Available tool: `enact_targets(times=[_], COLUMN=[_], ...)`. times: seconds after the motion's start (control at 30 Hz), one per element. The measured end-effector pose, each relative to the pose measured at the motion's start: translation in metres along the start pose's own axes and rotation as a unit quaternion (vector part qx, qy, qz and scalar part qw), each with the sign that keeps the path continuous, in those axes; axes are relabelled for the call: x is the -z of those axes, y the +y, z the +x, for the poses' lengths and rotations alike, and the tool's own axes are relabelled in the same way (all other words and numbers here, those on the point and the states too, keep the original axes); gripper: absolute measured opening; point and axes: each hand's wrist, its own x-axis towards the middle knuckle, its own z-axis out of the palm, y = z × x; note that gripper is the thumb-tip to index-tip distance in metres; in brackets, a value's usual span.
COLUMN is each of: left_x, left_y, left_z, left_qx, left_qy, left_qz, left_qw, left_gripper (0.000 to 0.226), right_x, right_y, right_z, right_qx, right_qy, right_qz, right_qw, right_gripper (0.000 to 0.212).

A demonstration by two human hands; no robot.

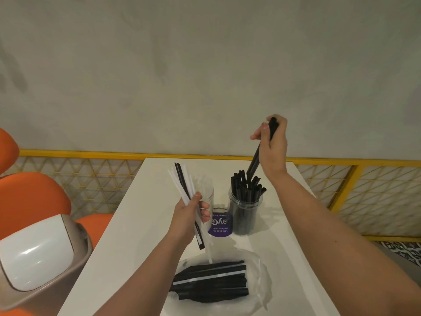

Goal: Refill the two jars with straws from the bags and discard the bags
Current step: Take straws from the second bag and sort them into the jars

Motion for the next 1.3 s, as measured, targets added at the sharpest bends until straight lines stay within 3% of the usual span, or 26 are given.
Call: enact_targets(times=[0.13, 0.3, 0.37, 0.43, 0.53, 0.67, 0.77, 0.83, 0.97, 1.03, 1.17, 1.3], left_x=[-0.001, 0.0, 0.001, 0.001, 0.002, 0.001, 0.0, 0.0, 0.0, 0.003, 0.008, 0.01], left_y=[0.001, 0.002, 0.002, 0.002, 0.002, 0.002, 0.002, 0.003, 0.005, 0.006, 0.006, 0.008], left_z=[-0.002, -0.004, -0.005, -0.007, -0.01, -0.013, -0.013, -0.015, -0.018, -0.019, -0.021, -0.02], left_qx=[0.0, 0.002, -0.001, -0.002, 0.003, -0.004, -0.014, -0.02, -0.032, -0.036, -0.027, -0.009], left_qy=[-0.011, -0.025, -0.033, -0.042, -0.065, -0.078, -0.095, -0.108, -0.108, -0.106, -0.104, -0.09], left_qz=[-0.006, -0.009, -0.006, 0.0, -0.005, 0.005, 0.015, 0.021, 0.066, 0.079, 0.084, 0.035], left_qw=[1.0, 1.0, 0.999, 0.999, 0.998, 0.997, 0.995, 0.994, 0.991, 0.991, 0.991, 0.995], left_gripper=[0.037, 0.032, 0.029, 0.027, 0.024, 0.023, 0.025, 0.026, 0.038, 0.043, 0.049, 0.04], right_x=[0.0, 0.005, 0.009, 0.012, 0.01, -0.007, -0.03, -0.045, -0.06, -0.063, -0.071, -0.077], right_y=[0.026, 0.06, 0.078, 0.092, 0.09, 0.055, 0.02, 0.001, -0.008, -0.006, -0.006, -0.011], right_z=[-0.021, -0.045, -0.054, -0.059, -0.058, -0.054, -0.061, -0.07, -0.089, -0.094, -0.096, -0.096], right_qx=[-0.042, -0.115, -0.115, -0.116, -0.132, -0.07, -0.09, -0.173, -0.337, -0.383, -0.405, -0.435], right_qy=[-0.029, -0.094, -0.154, -0.224, -0.25, -0.163, -0.198, -0.273, -0.399, -0.389, -0.368, -0.313], right_qz=[-0.025, -0.122, -0.238, -0.357, -0.417, -0.311, -0.169, -0.104, -0.078, -0.034, -0.063, -0.033], right_qw=[0.998, 0.981, 0.952, 0.899, 0.864, 0.934, 0.961, 0.941, 0.849, 0.837, 0.835, 0.844], right_gripper=[0.022, 0.019, 0.018, 0.025, 0.029, 0.019, 0.015, 0.023, 0.028, 0.03, 0.03, 0.026])
